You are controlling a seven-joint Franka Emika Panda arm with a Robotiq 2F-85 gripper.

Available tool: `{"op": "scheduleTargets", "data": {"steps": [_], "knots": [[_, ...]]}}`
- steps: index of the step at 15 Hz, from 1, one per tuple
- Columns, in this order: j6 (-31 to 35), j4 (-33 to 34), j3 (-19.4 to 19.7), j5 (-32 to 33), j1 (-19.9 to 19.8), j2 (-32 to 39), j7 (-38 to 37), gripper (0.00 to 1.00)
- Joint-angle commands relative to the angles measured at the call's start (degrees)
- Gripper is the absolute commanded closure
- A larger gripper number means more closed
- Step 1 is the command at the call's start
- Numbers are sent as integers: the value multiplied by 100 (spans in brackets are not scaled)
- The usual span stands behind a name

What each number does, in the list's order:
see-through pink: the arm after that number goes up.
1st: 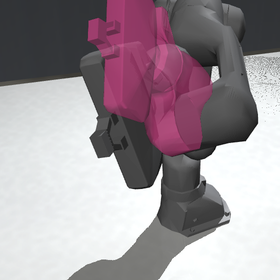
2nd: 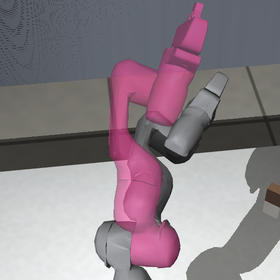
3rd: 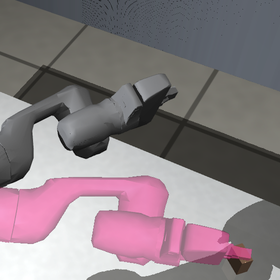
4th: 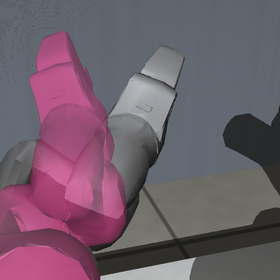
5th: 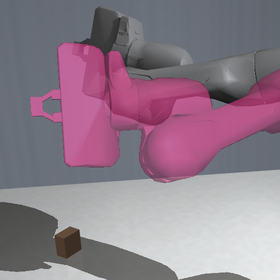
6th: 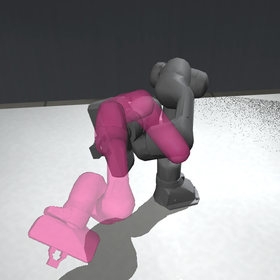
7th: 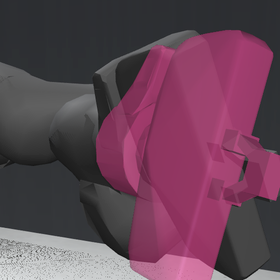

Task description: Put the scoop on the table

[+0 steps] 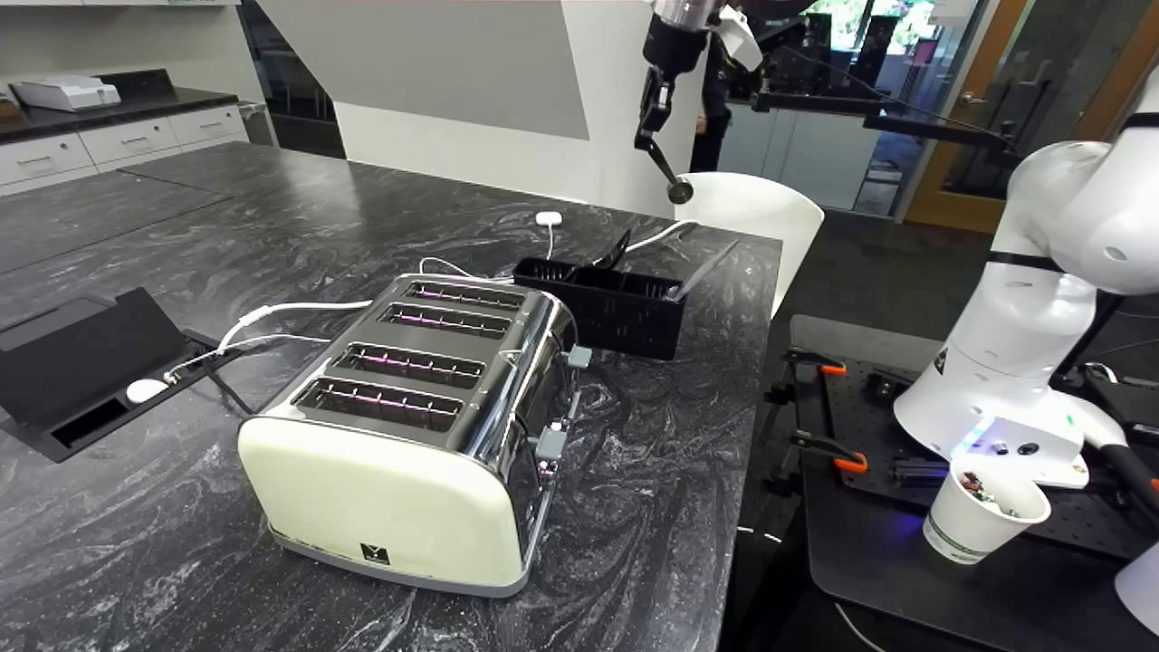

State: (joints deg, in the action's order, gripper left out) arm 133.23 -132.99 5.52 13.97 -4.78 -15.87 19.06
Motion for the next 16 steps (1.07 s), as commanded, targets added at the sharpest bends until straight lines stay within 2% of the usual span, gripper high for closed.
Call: {"op": "scheduleTargets", "data": {"steps": [1, 4, 8, 16], "knots": [[-797, 132, 187, -59, -34, 457, 291, 98], [-976, 133, 394, -152, -86, 898, 644, 98], [-606, 41, 537, -167, -219, 1486, 934, 98], [-365, 227, 402, -556, -408, 2540, 1045, 98]]}}
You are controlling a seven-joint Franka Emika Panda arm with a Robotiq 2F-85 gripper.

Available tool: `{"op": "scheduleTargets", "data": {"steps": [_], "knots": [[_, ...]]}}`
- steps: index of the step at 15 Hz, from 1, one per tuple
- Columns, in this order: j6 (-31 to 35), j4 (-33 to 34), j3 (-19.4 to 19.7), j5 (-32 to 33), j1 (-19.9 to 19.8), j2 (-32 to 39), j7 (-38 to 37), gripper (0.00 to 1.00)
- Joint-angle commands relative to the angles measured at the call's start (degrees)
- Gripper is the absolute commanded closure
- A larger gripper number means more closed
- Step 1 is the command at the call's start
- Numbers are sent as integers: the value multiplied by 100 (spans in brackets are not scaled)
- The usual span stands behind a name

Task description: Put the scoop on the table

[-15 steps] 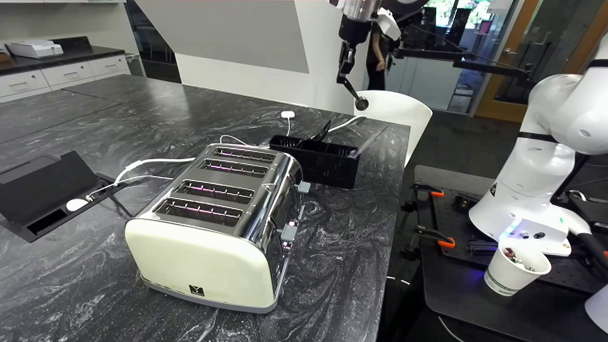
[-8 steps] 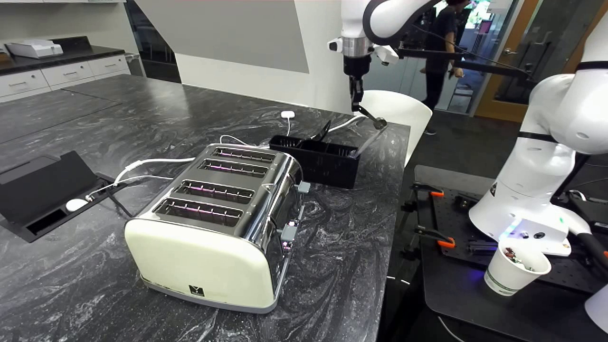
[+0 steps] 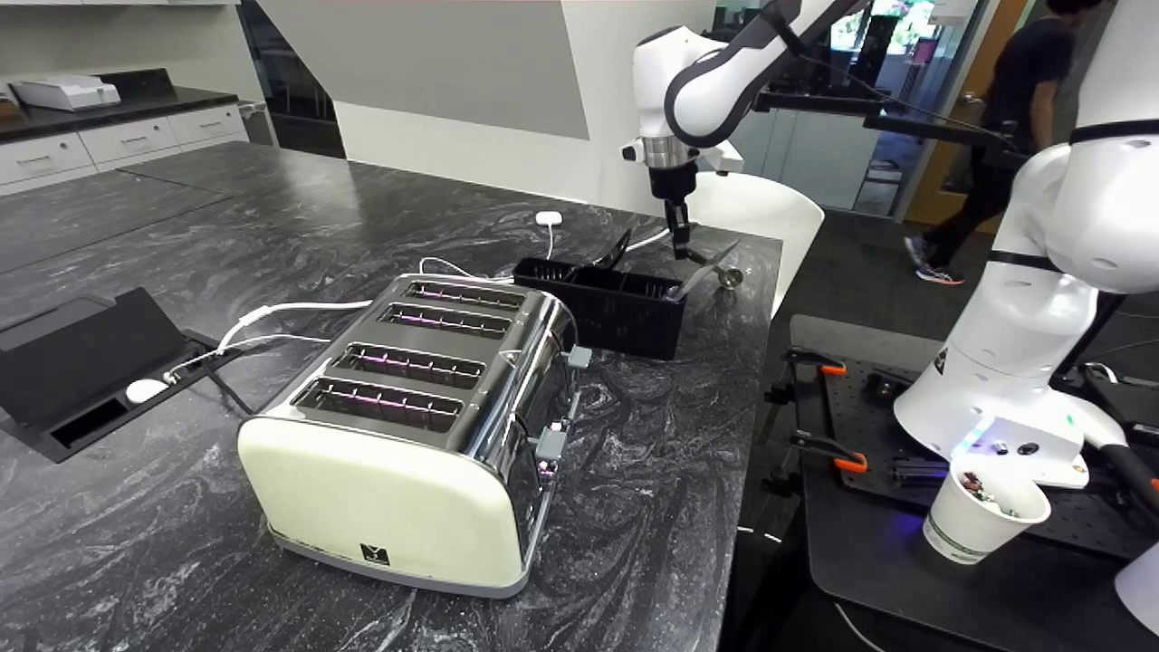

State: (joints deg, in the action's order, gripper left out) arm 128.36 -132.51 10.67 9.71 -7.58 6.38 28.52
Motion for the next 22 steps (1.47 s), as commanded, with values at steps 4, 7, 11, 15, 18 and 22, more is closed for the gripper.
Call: {"op": "scheduleTargets", "data": {"steps": [4, 7, 11, 15, 18, 22], "knots": [[163, 344, -181, -100, -166, 612, 6, 94], [219, 446, -229, -112, -193, 702, -28, 59], [365, 427, -278, -197, -218, 511, -42, 29], [28, 229, -287, -241, -207, -262, 81, 1], [-338, 86, -211, -460, -233, -1061, 375, 0], [-979, 83, -18, -744, -156, -1960, 781, 0]]}}
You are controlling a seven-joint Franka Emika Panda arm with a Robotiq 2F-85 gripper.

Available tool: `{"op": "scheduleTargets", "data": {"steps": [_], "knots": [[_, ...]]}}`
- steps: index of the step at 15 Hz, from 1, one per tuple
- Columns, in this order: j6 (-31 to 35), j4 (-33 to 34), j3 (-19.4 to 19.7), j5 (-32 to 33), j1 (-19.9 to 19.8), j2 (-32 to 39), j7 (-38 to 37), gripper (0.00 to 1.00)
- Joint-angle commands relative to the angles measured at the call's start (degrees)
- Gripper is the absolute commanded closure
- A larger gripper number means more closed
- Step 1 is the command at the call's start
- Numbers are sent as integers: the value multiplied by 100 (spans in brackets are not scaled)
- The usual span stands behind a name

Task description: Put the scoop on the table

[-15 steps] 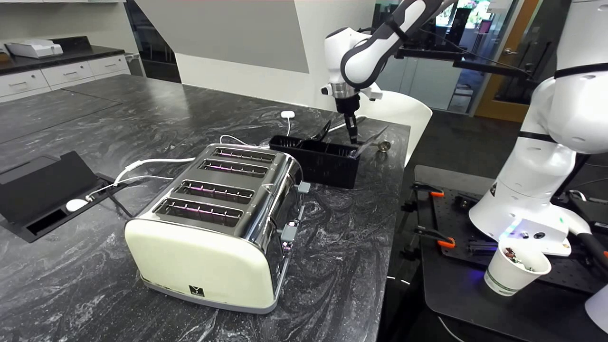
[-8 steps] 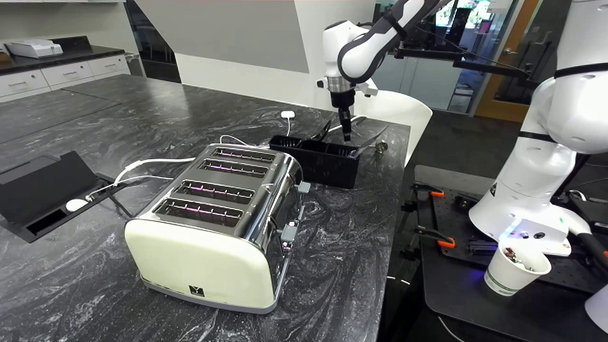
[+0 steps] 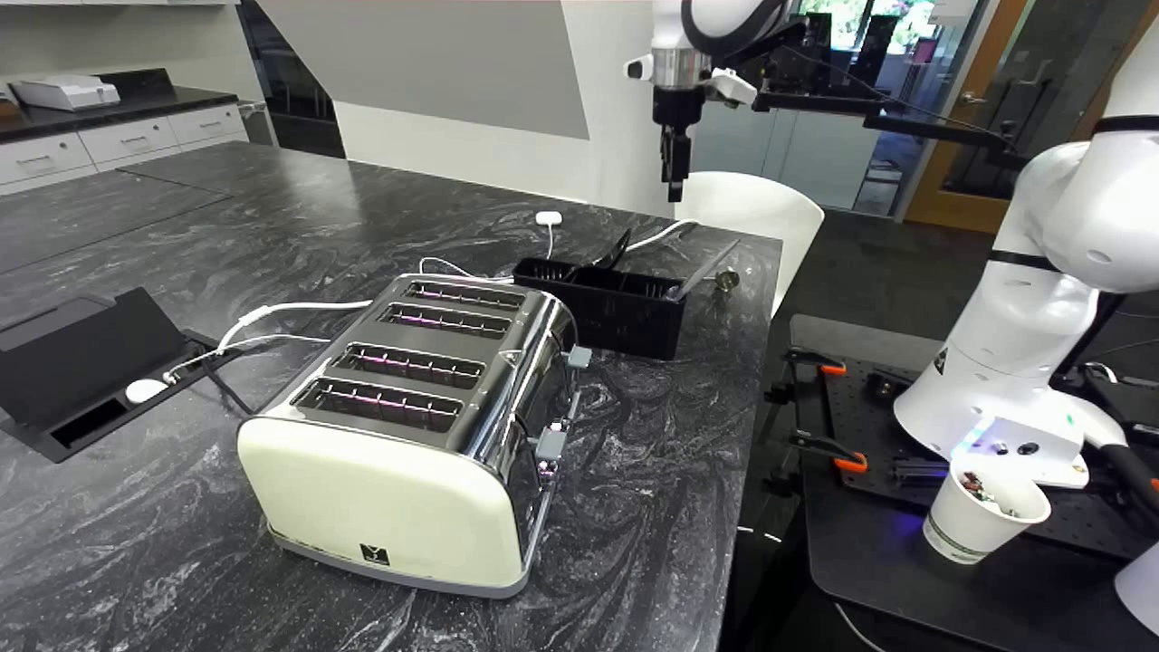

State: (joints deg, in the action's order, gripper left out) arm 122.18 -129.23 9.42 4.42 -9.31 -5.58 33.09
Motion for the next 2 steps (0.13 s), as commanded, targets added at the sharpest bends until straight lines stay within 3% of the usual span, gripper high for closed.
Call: {"op": "scheduleTargets", "data": {"steps": [1, 2], "knots": [[-479, -233, 153, -250, 45, -916, 372, 0], [-578, -233, 196, -311, 77, -1060, 429, 0]]}}
